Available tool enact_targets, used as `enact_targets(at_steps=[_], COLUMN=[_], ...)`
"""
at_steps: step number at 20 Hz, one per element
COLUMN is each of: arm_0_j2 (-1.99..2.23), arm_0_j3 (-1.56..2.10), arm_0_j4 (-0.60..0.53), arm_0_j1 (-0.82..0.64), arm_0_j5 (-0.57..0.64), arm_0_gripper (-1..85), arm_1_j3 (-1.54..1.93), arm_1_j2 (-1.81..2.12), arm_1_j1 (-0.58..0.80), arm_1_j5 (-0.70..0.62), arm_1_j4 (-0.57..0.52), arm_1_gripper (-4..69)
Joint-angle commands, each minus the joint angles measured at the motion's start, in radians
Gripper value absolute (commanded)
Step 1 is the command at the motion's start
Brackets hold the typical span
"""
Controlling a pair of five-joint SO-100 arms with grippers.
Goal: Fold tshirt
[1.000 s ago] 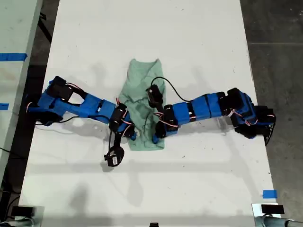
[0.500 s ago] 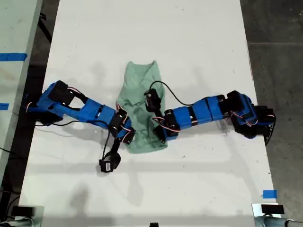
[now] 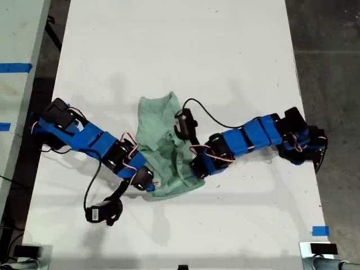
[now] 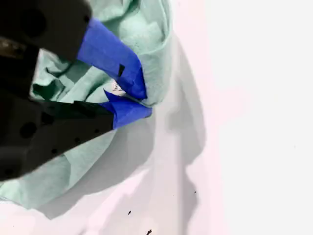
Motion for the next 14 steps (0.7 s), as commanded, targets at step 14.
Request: enact_targets(at_steps=[14], arm_0_j2=[0.603], arm_0_j3=[0.495], arm_0_j4=[-0.044], arm_0_j1=[-0.402], arm_0_j5=[0.077], arm_0_gripper=[0.1], arm_1_j3=[-0.120], arm_1_j2=[0.083], arm_1_j1=[0.433], arm_1_j5=[-0.290], arm_1_j4=[-0.198], arm_1_gripper=[-1.2])
